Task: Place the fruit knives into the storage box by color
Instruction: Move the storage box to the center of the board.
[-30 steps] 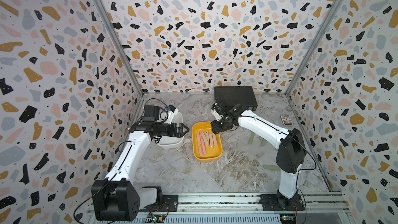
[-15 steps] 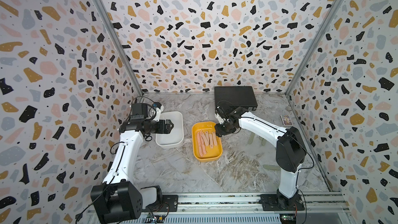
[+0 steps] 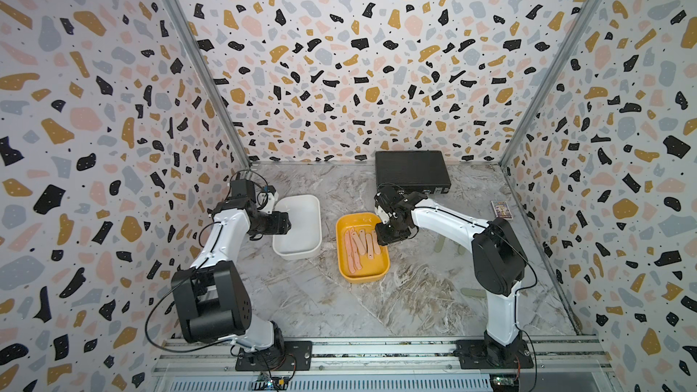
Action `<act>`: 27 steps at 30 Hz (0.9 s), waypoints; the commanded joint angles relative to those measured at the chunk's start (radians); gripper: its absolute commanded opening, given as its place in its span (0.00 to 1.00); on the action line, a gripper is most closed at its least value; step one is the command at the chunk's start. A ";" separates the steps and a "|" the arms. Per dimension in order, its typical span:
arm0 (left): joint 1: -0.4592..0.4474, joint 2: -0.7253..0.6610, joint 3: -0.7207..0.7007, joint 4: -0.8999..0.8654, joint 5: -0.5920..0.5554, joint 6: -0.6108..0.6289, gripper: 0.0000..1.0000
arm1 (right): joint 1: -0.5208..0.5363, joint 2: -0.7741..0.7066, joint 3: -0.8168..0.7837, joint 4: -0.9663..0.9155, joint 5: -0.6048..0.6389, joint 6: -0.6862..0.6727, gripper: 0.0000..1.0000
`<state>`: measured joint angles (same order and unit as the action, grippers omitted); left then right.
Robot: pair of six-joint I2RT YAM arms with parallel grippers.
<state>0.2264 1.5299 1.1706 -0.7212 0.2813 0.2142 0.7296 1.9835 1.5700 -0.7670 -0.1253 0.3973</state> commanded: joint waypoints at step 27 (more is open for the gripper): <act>0.013 0.256 0.089 0.064 -0.114 0.020 0.09 | 0.005 0.084 0.084 -0.030 0.002 0.000 0.25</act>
<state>0.2348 1.7985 1.2446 -0.6491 0.1558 0.2234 0.7307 2.0636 1.6108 -0.7631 -0.1379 0.4004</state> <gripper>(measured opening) 0.095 0.257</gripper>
